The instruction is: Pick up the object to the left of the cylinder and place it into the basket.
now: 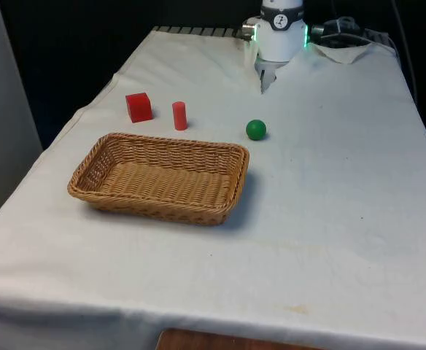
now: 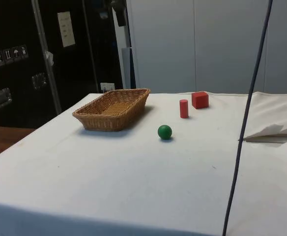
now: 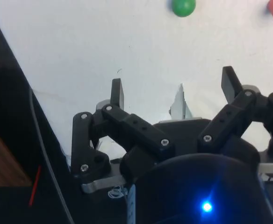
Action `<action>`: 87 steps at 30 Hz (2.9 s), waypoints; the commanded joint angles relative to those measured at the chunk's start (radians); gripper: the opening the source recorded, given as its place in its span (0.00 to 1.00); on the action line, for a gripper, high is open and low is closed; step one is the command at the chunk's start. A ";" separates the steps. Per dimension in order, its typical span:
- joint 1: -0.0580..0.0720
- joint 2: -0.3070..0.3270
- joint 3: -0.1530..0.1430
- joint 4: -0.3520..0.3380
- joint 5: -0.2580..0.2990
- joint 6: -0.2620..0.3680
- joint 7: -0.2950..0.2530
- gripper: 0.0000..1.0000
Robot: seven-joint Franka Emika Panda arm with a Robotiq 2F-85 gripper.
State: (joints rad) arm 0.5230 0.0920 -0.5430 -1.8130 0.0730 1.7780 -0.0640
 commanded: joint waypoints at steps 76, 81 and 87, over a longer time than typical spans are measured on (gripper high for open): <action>0.013 -0.276 0.140 -0.578 -0.165 0.481 0.231 1.00; 0.012 -0.255 0.137 -0.600 -0.165 0.542 0.226 1.00; 0.007 -0.234 0.124 -0.635 -0.166 0.610 0.213 1.00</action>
State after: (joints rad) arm 0.5320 -0.1410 -0.4170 -2.4420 -0.0890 2.3730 0.1500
